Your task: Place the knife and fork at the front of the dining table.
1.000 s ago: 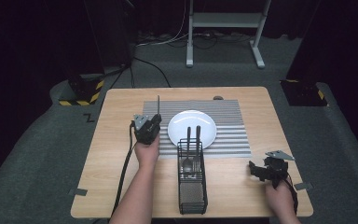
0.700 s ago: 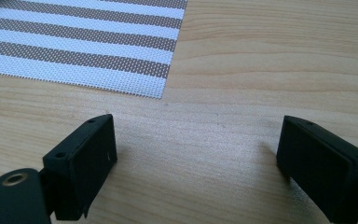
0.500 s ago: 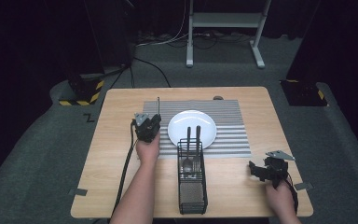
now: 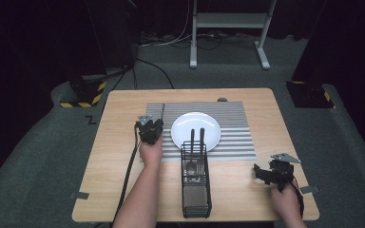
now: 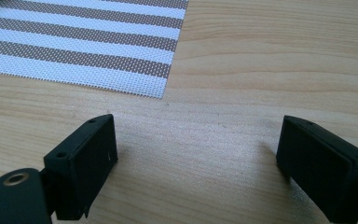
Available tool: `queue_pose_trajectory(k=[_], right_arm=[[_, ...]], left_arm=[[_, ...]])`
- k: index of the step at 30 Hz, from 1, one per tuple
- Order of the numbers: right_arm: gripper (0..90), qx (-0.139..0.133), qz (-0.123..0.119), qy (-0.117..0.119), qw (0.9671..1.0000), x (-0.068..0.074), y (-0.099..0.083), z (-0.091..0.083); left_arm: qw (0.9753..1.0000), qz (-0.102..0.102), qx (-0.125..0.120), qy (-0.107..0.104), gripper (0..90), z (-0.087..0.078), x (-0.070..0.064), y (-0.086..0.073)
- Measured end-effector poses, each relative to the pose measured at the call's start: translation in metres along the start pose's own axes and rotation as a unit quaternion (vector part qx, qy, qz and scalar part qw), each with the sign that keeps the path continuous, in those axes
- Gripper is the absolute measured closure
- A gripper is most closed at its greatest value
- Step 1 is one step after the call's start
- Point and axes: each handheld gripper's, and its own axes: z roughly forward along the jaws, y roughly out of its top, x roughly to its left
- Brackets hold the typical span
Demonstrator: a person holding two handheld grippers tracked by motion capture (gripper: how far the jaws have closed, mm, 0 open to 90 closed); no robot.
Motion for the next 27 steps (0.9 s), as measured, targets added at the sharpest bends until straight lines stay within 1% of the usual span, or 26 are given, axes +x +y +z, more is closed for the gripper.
queue_pose_trajectory(k=[2, 5, 9, 12, 15, 21, 22, 24, 25, 27], right_arm=[[11.7, 0.000, 0.000, 0.000, 1.0000, 0.0000, 0.0000, 0.0000], [11.9, 0.000, 0.000, 0.000, 1.0000, 0.0001, -0.0001, -0.0001], [11.9, 0.000, 0.000, 0.000, 1.0000, 0.0001, -0.0002, -0.0002], [11.9, 0.000, -0.001, -0.001, 1.0000, 0.0001, -0.0003, -0.0003], [11.9, 0.000, -0.002, 0.000, 1.0000, 0.0003, -0.0004, -0.0005], [12.0, -0.001, -0.004, 0.001, 1.0000, 0.0002, -0.0004, -0.0005], [12.0, -0.001, -0.005, 0.002, 1.0000, 0.0001, -0.0004, -0.0005], [12.0, -0.001, -0.005, 0.002, 1.0000, 0.0001, -0.0005, -0.0005], [12.0, -0.001, -0.005, 0.002, 1.0000, 0.0001, -0.0005, -0.0005], [12.0, -0.001, -0.005, 0.002, 1.0000, 0.0001, -0.0005, -0.0005]], left_arm=[[1.0000, -0.003, 0.002, 0.000, 82.8, 0.0009, -0.0001, -0.0003], [1.0000, -0.002, 0.005, 0.005, 82.8, 0.0020, -0.0004, -0.0001], [0.9999, -0.010, 0.000, 0.003, 82.8, 0.0010, -0.0016, 0.0008], [0.9999, -0.014, -0.004, 0.006, 82.8, 0.0011, -0.0038, 0.0019], [0.9998, -0.016, -0.003, 0.007, 82.8, 0.0025, -0.0044, 0.0017], [0.9994, -0.029, 0.012, 0.018, 82.7, 0.0067, -0.0029, 0.0001], [0.9991, -0.034, 0.016, 0.018, 82.7, 0.0074, -0.0024, 0.0005], [0.9988, -0.038, 0.022, 0.023, 82.6, 0.0085, -0.0015, 0.0012], [0.9986, -0.042, 0.023, 0.021, 82.6, 0.0091, -0.0013, 0.0012], [0.9984, -0.042, 0.030, 0.023, 82.4, 0.0101, -0.0009, 0.0010]])
